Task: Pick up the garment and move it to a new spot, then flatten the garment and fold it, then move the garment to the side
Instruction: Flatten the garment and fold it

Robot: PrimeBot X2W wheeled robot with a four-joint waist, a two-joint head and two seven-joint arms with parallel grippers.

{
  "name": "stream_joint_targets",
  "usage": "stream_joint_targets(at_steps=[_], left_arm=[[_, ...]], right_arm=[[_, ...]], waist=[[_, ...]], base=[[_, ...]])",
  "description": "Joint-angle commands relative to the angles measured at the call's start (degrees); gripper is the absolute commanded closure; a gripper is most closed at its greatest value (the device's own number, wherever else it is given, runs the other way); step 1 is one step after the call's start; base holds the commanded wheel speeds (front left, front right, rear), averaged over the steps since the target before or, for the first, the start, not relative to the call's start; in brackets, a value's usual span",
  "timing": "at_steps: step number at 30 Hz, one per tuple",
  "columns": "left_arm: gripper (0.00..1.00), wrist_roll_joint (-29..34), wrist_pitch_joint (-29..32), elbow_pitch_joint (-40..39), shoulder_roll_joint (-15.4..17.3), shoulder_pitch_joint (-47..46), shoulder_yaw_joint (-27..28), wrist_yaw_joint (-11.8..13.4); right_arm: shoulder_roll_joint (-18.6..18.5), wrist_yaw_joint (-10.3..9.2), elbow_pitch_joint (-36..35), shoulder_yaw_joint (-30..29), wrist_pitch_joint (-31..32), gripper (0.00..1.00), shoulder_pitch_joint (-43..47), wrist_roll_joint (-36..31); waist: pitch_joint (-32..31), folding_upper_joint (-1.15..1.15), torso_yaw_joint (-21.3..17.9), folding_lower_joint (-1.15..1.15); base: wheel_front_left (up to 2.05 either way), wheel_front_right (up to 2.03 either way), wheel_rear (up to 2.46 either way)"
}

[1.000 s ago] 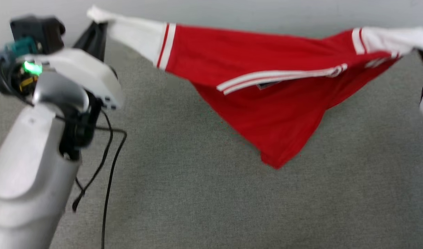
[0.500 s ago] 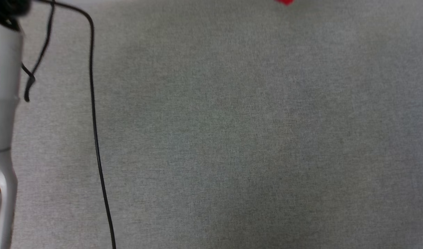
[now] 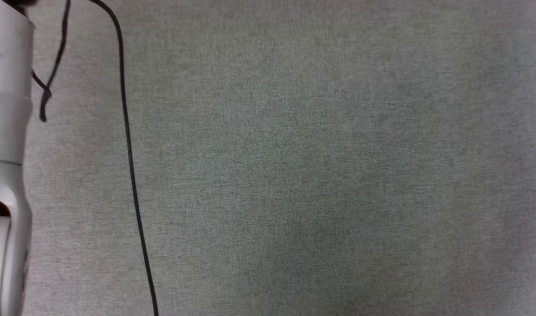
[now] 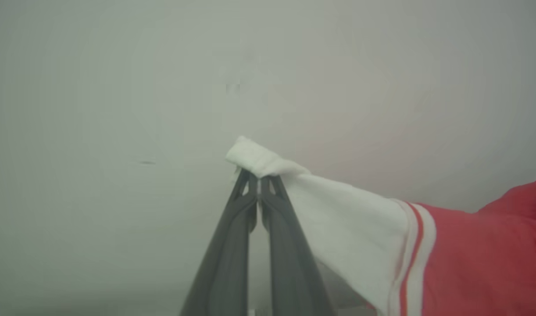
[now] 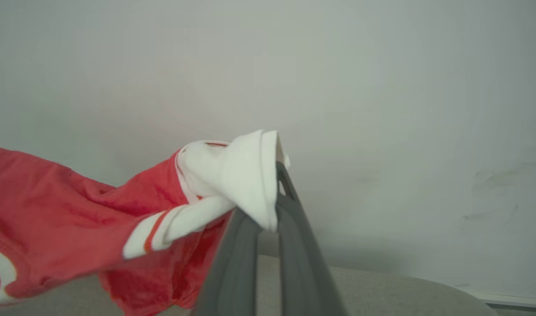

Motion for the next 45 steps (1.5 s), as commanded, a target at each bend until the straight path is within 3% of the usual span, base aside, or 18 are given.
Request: stream_joint_targets(at_steps=[1,12,21,33,39,45], left_arm=[[1.00,-0.6,-1.1,2.1,-0.6,1.0,0.1,-0.8],[1.00,-4.2,-3.5,12.7,-4.8,11.3,0.8,-4.9],[1.00,-4.8,-3.7,3.1,-3.5,26.6,6.6,-5.2],[1.00,-3.6,-3.7,-15.4,-3.6,53.7,11.1,-0.1],[1.00,-3.7,0.2,-28.5,-2.7,66.0,11.9,5.0],[1.00,-4.0,7.0,-42.8,-1.5,77.9,12.3,10.6]], right_arm=[[0.7,-0.08,2.1,0.9,-1.3,1.00,0.6,0.9],[0.7,-0.07,11.2,6.1,-7.0,1.00,12.7,10.2],[-2.8,-0.07,6.3,10.0,-9.9,1.00,28.0,18.6],[-7.1,-0.07,-6.5,10.5,-10.3,1.00,48.6,23.3],[-8.2,-0.07,-12.9,5.7,-8.9,1.00,58.3,21.5],[-6.3,-0.07,-20.8,-0.9,-4.3,1.00,68.8,17.8]], waist=[[1.6,0.00,0.2,-0.01],[0.0,0.00,1.9,-0.01],[-7.4,0.00,2.0,-0.01],[-17.9,0.00,1.2,-0.01],[-21.7,0.00,1.7,-0.01],[-25.1,0.00,2.0,-0.01]], base=[[0.00,0.00,0.00],[0.00,0.00,0.00],[0.00,0.00,0.00],[0.00,0.00,0.00],[0.00,0.00,0.00],[0.00,0.00,0.00]])
